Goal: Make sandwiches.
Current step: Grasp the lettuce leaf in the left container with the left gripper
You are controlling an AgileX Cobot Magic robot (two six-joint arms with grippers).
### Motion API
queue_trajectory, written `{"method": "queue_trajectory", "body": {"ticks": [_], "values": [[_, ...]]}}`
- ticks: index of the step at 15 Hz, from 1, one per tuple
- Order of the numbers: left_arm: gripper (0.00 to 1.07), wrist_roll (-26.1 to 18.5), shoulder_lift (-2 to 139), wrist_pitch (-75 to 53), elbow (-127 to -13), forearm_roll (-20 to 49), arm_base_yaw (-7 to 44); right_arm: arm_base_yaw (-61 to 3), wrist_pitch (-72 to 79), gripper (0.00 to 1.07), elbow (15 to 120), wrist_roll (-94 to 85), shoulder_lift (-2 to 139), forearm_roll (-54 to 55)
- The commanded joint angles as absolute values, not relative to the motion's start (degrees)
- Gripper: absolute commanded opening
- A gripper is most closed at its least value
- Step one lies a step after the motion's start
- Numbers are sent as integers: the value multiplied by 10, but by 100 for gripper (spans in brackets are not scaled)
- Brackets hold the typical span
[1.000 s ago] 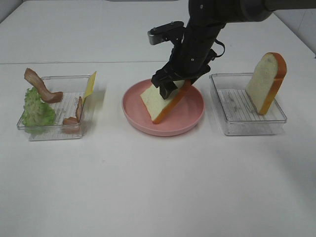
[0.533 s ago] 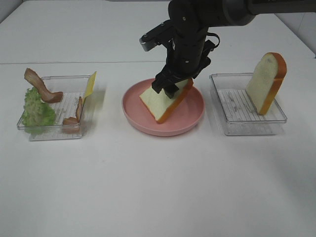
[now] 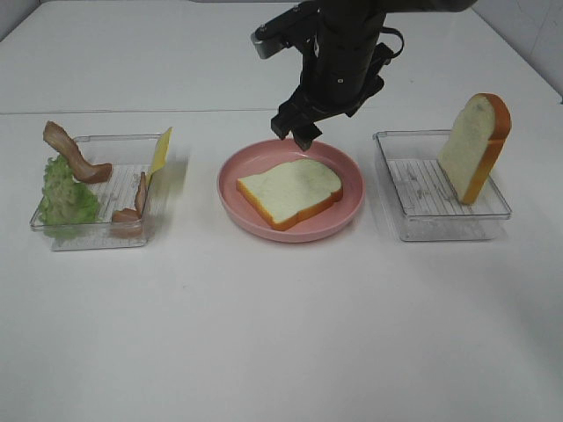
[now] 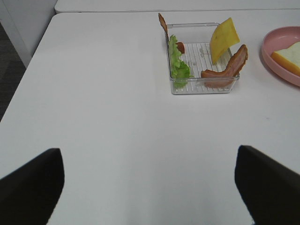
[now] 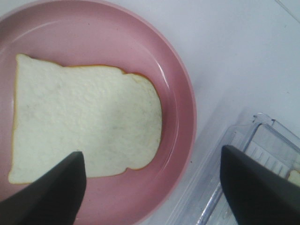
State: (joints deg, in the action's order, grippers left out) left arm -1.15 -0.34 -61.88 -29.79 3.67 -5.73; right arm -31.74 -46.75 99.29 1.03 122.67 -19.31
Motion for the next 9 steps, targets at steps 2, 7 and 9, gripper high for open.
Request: {"method": "queue_trajectory", "body": {"ticks": [2,7,9], "values": [[91,-12,-11,-617,-297,40,-60,-319,-545,78,1028,18,1179,-153],[91,-12,-11,-617,-297,40,-60,-319,-663,82,1075,43,1128,-142],[91,-12,-11,-617,-297,40,-60,-319,-686,82,1075,50,1107,-142]]}}
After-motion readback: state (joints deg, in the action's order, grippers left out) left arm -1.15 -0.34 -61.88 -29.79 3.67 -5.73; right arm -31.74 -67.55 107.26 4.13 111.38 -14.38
